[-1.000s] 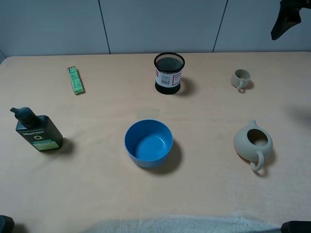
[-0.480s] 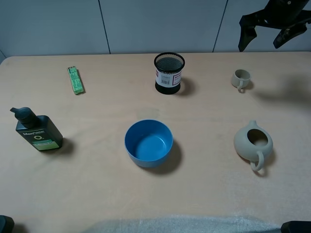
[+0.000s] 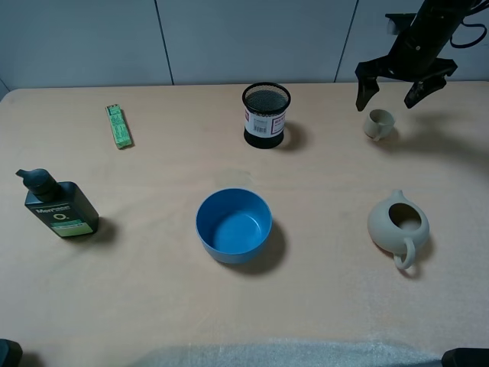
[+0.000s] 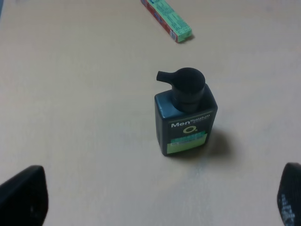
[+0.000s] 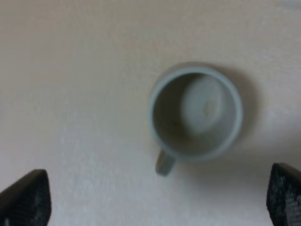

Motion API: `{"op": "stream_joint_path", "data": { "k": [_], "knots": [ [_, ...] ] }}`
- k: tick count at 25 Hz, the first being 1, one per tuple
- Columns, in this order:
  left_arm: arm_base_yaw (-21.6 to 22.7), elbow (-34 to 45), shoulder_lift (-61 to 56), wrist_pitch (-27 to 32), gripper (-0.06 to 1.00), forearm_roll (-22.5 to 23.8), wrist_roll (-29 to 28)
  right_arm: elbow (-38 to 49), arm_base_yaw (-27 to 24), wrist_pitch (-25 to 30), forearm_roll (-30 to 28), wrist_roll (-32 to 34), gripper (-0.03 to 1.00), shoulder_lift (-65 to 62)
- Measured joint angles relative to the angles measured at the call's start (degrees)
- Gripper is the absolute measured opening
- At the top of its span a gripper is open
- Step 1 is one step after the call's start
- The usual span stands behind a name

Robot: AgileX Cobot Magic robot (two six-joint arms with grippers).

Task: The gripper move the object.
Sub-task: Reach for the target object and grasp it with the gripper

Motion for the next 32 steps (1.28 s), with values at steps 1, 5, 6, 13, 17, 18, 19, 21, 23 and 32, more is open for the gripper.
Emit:
{"op": "stream_joint_path", "data": {
  "k": [1, 5, 6, 13, 17, 18, 19, 21, 23, 32],
  "knots": [
    [0.0, 0.0, 0.0, 0.0, 0.99, 0.0, 0.0, 0.0, 0.0, -0.45, 0.0, -0.11, 0.69, 0.5],
    [0.0, 0.0, 0.0, 0.0, 0.99, 0.0, 0.0, -0.04, -0.53, -1.65, 0.28, -0.18, 0.69, 2.47],
    [0.0, 0.0, 0.0, 0.0, 0.99, 0.0, 0.0, -0.04, -0.67, -2.02, 0.28, -0.32, 0.69, 2.94],
    [0.0, 0.0, 0.0, 0.0, 0.99, 0.0, 0.0, -0.18, -1.93, -4.64, 0.83, -1.34, 0.69, 5.35],
    [0.0, 0.0, 0.0, 0.0, 0.99, 0.0, 0.0, -0.18, -2.5, -5.89, 0.96, -1.72, 0.69, 7.19],
    [0.0, 0.0, 0.0, 0.0, 0.99, 0.0, 0.0, -0.18, -2.67, -6.03, 1.01, -1.87, 0.69, 7.65],
    [0.0, 0.0, 0.0, 0.0, 0.99, 0.0, 0.0, -0.18, -2.78, -6.08, 1.01, -1.88, 0.69, 7.91],
    [0.0, 0.0, 0.0, 0.0, 0.99, 0.0, 0.0, -0.18, -2.98, -6.59, 1.01, -2.06, 0.69, 8.36],
    [0.0, 0.0, 0.0, 0.0, 0.99, 0.0, 0.0, -0.18, -3.17, -7.06, 1.01, -2.05, 0.69, 8.48],
    [0.0, 0.0, 0.0, 0.0, 0.99, 0.0, 0.0, -0.22, -3.17, -7.23, 1.01, -2.12, 0.62, 8.48]
  ]
}}
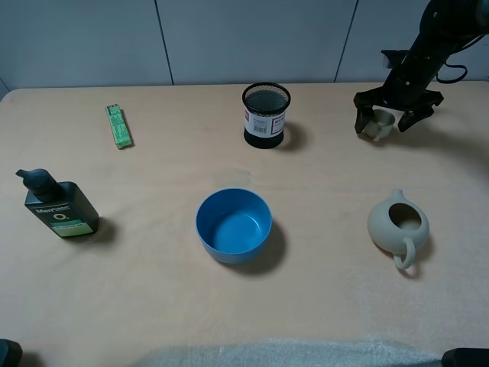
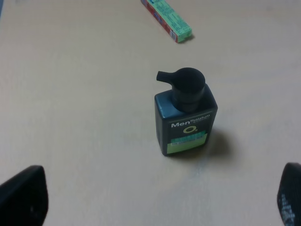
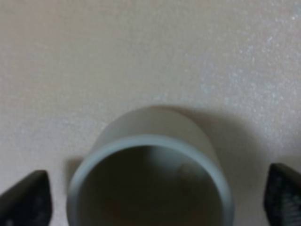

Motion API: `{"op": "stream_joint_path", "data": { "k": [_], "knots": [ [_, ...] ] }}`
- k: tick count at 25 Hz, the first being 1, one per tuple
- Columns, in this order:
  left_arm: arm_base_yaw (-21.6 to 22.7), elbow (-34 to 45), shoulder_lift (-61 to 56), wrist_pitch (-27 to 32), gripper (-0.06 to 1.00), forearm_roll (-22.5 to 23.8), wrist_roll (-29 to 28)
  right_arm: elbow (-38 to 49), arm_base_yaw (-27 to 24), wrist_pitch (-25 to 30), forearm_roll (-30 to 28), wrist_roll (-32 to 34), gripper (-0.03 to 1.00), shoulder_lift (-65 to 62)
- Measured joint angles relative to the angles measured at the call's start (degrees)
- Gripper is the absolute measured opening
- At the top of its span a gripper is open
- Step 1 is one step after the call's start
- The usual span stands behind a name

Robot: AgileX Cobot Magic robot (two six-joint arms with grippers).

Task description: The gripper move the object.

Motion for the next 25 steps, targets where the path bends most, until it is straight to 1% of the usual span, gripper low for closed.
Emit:
{"op": "stream_joint_path", "data": {
  "k": [1, 4, 6, 21, 25],
  "knots": [
    [0.0, 0.0, 0.0, 0.0, 0.99, 0.0, 0.0, 0.0, 0.0, 0.0, 0.0, 0.0, 0.56, 0.0],
    [0.0, 0.0, 0.0, 0.0, 0.99, 0.0, 0.0, 0.0, 0.0, 0.0, 0.0, -0.05, 0.43, 0.0],
    [0.0, 0.0, 0.0, 0.0, 0.99, 0.0, 0.0, -0.08, 0.0, 0.05, 0.0, -0.12, 0.39, 0.0],
    [0.0, 0.0, 0.0, 0.0, 0.99, 0.0, 0.0, -0.19, 0.0, 0.28, 0.0, -0.18, 0.39, 0.0],
    [0.0, 0.0, 0.0, 0.0, 0.99, 0.0, 0.0, -1.12, 0.0, 2.28, -0.06, -0.25, 0.39, -0.86]
  ]
}}
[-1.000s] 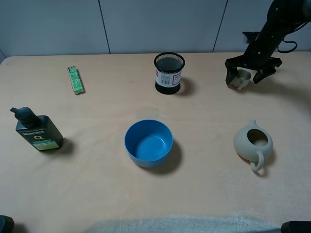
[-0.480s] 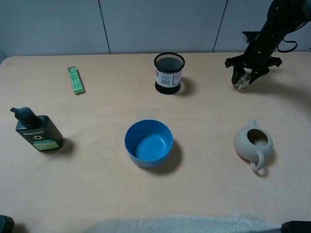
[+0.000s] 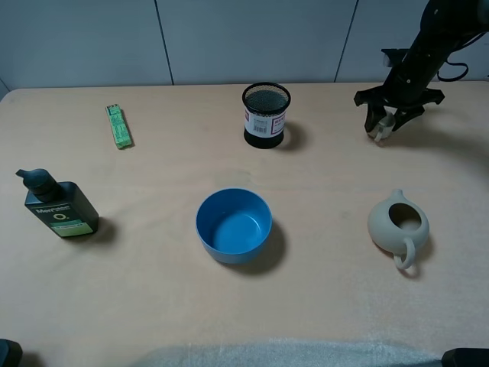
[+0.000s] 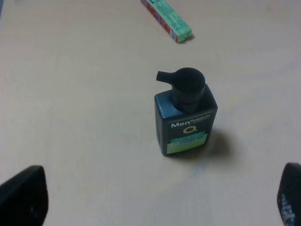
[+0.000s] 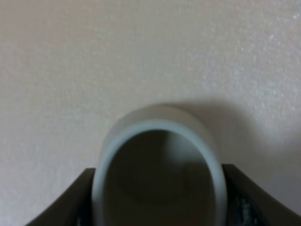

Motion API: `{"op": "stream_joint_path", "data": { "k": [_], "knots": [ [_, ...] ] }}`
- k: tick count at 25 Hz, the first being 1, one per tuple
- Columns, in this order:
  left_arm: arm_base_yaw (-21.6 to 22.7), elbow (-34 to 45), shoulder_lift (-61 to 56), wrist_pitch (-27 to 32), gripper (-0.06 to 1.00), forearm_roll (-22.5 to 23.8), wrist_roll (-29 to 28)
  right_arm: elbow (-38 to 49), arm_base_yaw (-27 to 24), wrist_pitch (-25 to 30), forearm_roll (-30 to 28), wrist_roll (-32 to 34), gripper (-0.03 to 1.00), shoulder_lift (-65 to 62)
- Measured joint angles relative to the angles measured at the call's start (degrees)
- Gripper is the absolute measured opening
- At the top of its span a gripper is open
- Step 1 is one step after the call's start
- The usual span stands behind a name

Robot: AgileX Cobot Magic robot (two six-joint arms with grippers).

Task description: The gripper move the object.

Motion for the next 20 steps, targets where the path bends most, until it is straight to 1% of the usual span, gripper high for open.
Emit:
{"op": "stream_joint_path", "data": {
  "k": [6, 10, 13, 20],
  "knots": [
    [0.0, 0.0, 0.0, 0.0, 0.99, 0.0, 0.0, -4.68, 0.0, 6.12, -0.1, -0.12, 0.39, -2.0],
    [0.0, 0.0, 0.0, 0.0, 0.99, 0.0, 0.0, -5.27, 0.0, 9.03, 0.94, -0.17, 0.39, -2.18],
    [0.0, 0.0, 0.0, 0.0, 0.99, 0.0, 0.0, -5.27, 0.68, 10.2, 1.02, -0.17, 0.39, -2.53],
    [0.0, 0.0, 0.0, 0.0, 0.99, 0.0, 0.0, -5.27, 5.23, 11.94, 0.51, -0.12, 0.39, -4.2]
  ]
}}
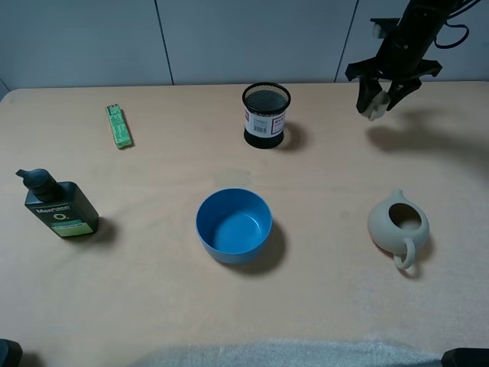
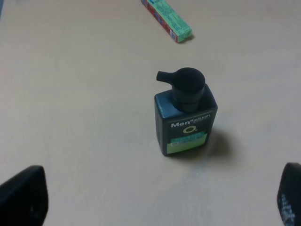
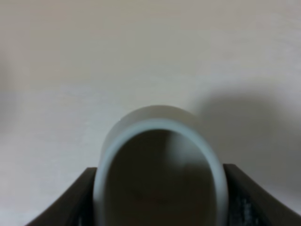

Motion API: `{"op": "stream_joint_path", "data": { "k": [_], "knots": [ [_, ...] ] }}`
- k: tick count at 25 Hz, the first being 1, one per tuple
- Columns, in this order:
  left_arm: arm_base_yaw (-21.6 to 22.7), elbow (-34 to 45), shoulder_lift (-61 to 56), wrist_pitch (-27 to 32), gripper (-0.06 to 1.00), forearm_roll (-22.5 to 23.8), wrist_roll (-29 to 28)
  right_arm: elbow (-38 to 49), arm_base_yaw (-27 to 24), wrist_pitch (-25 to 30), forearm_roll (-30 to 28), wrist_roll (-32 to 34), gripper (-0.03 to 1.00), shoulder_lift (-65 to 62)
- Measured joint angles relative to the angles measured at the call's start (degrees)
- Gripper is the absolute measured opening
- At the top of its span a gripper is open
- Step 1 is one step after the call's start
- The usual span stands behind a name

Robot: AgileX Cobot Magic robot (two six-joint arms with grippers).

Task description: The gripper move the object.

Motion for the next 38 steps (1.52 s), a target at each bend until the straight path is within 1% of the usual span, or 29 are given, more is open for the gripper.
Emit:
{"op": "stream_joint_path", "data": {
  "k": [8, 11, 19, 25, 33, 38],
  "knots": [
    [0.0, 0.0, 0.0, 0.0, 0.99, 0.0, 0.0, 0.26, 3.14, 1.74, -0.08, 0.86, 0.39, -1.27],
    [0.0, 0.0, 0.0, 0.0, 0.99, 0.0, 0.0, 2.84, 3.71, 1.49, 0.42, 1.1, 0.39, -2.32],
    [0.0, 0.0, 0.0, 0.0, 0.99, 0.0, 0.0, 13.58, 5.63, -4.5, 1.16, 1.93, 0.39, -7.33],
    [0.0, 0.0, 0.0, 0.0, 0.99, 0.0, 0.0, 17.15, 7.71, -6.36, 1.71, 1.93, 0.39, -8.36],
    [0.0, 0.0, 0.0, 0.0, 0.99, 0.0, 0.0, 20.52, 12.75, -11.23, 1.96, 1.93, 0.39, -8.36],
    [0.0, 0.0, 0.0, 0.0, 0.99, 0.0, 0.0, 23.48, 14.64, -14.5, 2.36, 1.93, 0.39, -8.97]
  ]
}}
